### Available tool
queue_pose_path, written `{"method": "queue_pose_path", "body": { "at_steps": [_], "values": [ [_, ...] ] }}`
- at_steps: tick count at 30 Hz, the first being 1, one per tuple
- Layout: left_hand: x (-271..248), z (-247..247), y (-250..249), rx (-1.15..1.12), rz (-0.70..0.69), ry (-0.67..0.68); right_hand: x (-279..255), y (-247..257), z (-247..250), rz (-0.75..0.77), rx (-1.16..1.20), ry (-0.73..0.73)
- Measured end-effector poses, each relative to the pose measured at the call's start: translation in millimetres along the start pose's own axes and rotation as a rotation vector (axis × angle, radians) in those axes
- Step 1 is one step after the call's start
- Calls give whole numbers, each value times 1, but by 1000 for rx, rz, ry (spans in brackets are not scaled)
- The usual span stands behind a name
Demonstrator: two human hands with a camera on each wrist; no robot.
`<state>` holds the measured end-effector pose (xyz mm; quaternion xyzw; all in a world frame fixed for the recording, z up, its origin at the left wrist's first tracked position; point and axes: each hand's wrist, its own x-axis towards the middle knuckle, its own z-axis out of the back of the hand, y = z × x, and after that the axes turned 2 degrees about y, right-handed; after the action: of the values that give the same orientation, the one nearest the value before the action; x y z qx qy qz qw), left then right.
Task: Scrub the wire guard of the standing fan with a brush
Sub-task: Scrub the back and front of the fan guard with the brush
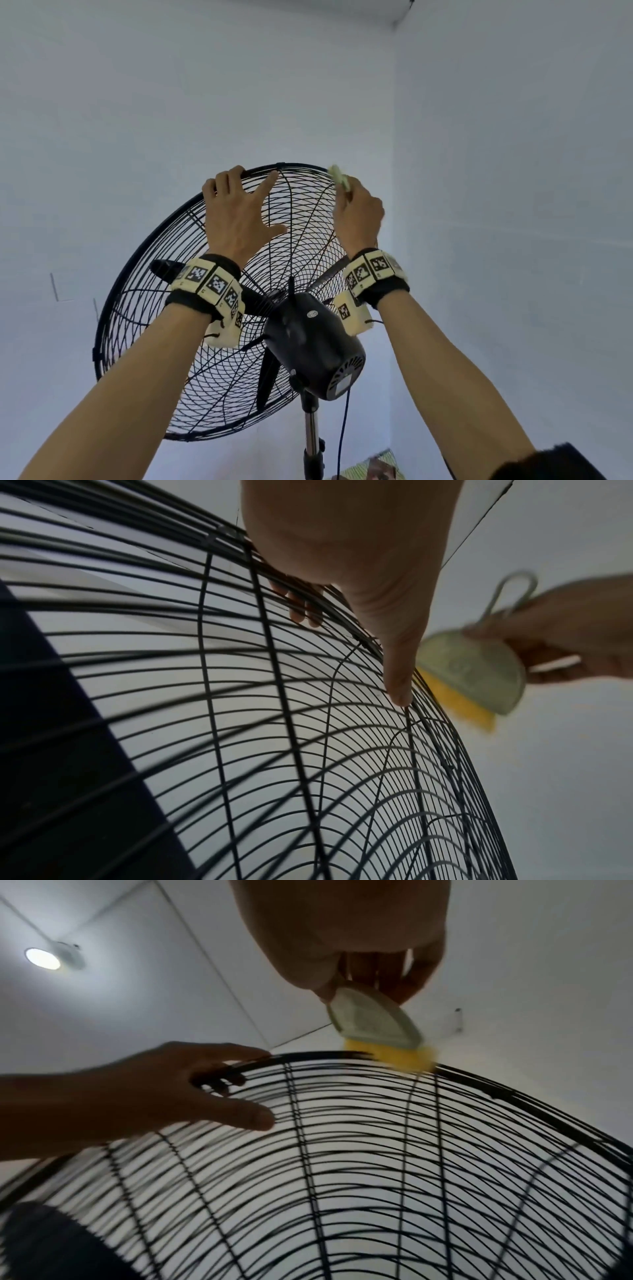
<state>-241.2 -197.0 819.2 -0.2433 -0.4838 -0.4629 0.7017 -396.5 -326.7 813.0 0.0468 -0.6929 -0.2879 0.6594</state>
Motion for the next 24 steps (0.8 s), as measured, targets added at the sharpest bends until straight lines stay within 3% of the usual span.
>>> {"method": "queue_pose_path", "body": {
  "at_steps": [3, 5, 7, 9, 11, 13, 18, 21, 24],
  "values": [
    [-1, -2, 6, 16, 9, -7, 0, 19, 3, 231, 82, 69],
    [-1, -3, 7, 25, 1, -12, 9, 25, 7, 246, 144, 113],
    [-1, -1, 4, 31, -13, -10, 26, 19, 12, 102, 168, 65],
    [-1, 1, -1, 44, -16, -4, 42, 7, 16, -95, 43, 33],
    [-1, 2, -3, 62, -6, 0, 50, -3, 14, -169, -79, 55],
    [-2, 2, -1, 62, 2, -7, 49, 3, 8, -99, -100, 102],
    [-3, -1, 6, 60, 2, -17, 33, 30, 8, 200, 153, 207],
    [-2, 1, 2, 64, -5, -4, 52, 14, 13, 44, 184, 139],
    [-2, 3, -3, 72, 5, 8, 59, -4, 15, -166, 10, 84]
  ]
}}
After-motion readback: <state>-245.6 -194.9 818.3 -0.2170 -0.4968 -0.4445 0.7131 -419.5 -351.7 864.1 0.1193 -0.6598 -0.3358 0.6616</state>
